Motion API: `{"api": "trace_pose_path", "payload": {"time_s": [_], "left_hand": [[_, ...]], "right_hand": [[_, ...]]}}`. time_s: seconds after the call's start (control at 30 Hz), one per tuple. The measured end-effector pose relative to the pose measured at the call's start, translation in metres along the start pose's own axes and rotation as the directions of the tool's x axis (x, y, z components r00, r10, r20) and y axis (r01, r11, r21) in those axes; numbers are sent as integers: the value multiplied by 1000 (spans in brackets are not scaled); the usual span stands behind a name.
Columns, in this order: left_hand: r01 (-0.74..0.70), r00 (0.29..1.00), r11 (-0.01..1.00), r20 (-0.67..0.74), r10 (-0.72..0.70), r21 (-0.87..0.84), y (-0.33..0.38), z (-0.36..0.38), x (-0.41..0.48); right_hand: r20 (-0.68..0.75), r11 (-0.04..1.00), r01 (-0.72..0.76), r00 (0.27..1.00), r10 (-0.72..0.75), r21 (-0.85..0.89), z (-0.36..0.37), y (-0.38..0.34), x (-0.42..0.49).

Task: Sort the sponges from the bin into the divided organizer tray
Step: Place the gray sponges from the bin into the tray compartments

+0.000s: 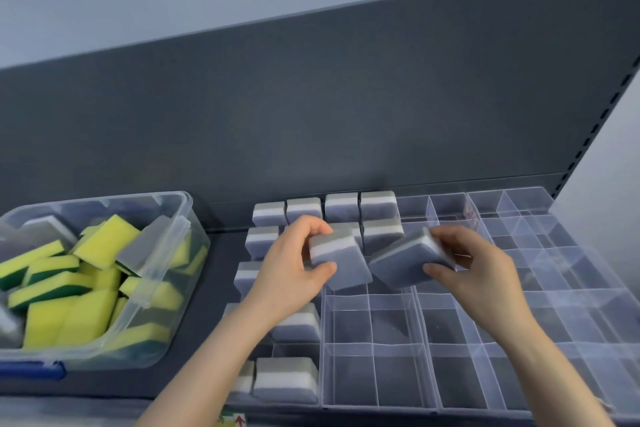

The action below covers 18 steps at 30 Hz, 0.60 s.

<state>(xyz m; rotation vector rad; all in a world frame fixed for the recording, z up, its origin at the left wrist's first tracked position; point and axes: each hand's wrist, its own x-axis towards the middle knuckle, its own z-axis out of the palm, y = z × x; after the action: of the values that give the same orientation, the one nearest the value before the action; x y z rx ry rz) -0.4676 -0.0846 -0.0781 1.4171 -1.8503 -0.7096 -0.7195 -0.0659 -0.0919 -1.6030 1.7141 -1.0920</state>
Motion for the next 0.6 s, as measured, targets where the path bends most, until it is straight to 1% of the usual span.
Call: {"api": "trace_pose_path", "payload": {"time_s": [0.13, 0.2, 0.3, 0.47, 0.6], "left_hand": [[-48, 998, 983, 49, 40, 177, -5, 5, -1], [-66, 997, 972, 61, 54, 226, -6, 4, 1], [-145, 987, 941, 117, 114, 306, -7, 1, 5], [-195, 971, 912, 201, 128, 362, -6, 1, 9], [-214, 956, 894, 271, 110, 393, -4, 0, 13]], "right_hand": [[62, 996, 46, 997, -41, -79, -1, -7, 1], [98, 990, 69, 994, -57, -124, -2, -11, 3], [164, 975, 102, 984, -69, -199, -1, -18, 5], [231, 951, 139, 970, -75, -276, 1, -27, 9], [285, 925, 186, 954, -89, -332, 3, -30, 12]]}}
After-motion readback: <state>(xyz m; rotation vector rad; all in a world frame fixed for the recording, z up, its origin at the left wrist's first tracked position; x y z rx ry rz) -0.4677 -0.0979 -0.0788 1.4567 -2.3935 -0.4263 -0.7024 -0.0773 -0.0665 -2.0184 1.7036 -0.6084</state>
